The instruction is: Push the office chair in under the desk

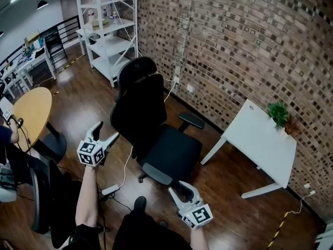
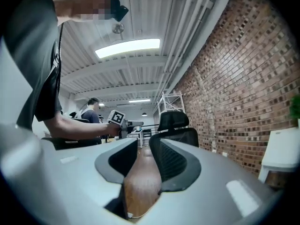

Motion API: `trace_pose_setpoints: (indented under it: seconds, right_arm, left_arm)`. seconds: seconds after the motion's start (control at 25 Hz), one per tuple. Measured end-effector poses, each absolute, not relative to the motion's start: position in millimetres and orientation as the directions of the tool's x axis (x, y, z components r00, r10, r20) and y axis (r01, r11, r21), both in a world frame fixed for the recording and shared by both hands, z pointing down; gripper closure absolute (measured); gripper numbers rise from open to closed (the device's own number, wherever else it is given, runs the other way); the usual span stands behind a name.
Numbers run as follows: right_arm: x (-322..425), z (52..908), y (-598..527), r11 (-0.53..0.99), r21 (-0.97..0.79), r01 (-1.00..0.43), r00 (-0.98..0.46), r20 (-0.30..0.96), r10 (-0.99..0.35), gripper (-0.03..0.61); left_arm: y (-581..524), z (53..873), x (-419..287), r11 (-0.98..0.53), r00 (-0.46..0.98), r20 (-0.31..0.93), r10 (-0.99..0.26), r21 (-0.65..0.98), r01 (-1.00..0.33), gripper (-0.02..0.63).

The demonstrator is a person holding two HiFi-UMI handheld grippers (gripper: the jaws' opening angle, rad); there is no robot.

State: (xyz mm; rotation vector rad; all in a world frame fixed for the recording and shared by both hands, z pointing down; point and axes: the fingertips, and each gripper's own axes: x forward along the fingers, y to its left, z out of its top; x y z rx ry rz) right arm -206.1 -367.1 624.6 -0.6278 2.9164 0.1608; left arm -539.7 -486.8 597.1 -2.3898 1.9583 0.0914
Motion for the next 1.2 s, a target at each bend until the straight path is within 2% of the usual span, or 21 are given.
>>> trace_pose_setpoints:
  seconds: [0.12, 0.2, 0.32, 0.4, 0.44, 0.48, 0.68, 0.76, 1.04, 1.12, 1.2]
  right_arm:
    - [-242, 625, -375, 0.887, 0.076, -0.455, -0.887, -0.12, -0.445, 0.433]
    - [-269, 635, -382, 0.875, 0.072, -0.478, -0.878, -0.04, -0.477, 0.433]
    - [-310, 633, -393, 0.861, 0.091, -0.5, -0.864, 0.02, -0.504, 0.433]
    - [-336, 626, -404, 0.852, 0.116, -0.511, -0.857, 0.01, -0.515, 0.433]
    - [-346, 625, -411, 0.847, 0.129, -0.516, -0.854, -0.003, -0.52, 0.433]
    - [-354, 628, -418, 0.841, 0.136, -0.524, -0.849, -0.004, -0.528, 0.433]
    - [-364, 651, -443, 0.821, 0.114, -0.559, -0.819, 0.081, -0.569, 0.433]
    - [-363, 643, -446, 0.823, 0.112, -0.557, -0.824, 0.049, -0.564, 0.433]
    - [-354, 642, -444, 0.857, 0.086, -0.508, -0.86, 0.0, -0.51, 0.433]
    - [-358, 642, -438, 0.874, 0.093, -0.476, -0.879, -0.013, -0.477, 0.433]
    - [-367, 634, -431, 0.892, 0.106, -0.439, -0.898, -0.028, -0.439, 0.431]
  left_arm:
    - [-542, 628, -606, -0.187, 0.188, 0.024, -0.982, 0.04, -0.982, 0.112]
    - [-576, 664, -642, -0.19, 0.197, 0.11, -0.974, 0.066, -0.979, 0.104]
    - [-623, 703, -680, -0.243, 0.258, 0.207, -0.944, 0.098, -0.965, 0.1]
    - [-648, 723, -694, -0.306, 0.327, 0.254, -0.91, 0.121, -0.944, 0.103]
    - [-657, 737, -698, -0.33, 0.36, 0.275, -0.892, 0.15, -0.932, 0.162]
    - [-664, 747, -703, -0.34, 0.381, 0.277, -0.882, 0.185, -0.922, 0.275]
    - [-666, 750, -719, -0.25, 0.346, 0.201, -0.917, 0.385, -0.888, 0.376]
    - [-656, 741, -710, -0.23, 0.325, 0.189, -0.927, 0.398, -0.888, 0.374]
    - [-555, 737, -627, -0.23, 0.291, 0.097, -0.952, 0.4, -0.887, 0.258]
    - [-510, 731, -590, -0.276, 0.319, 0.055, -0.946, 0.381, -0.882, 0.213]
    - [-459, 728, -553, -0.387, 0.422, 0.025, -0.906, 0.354, -0.852, 0.178]
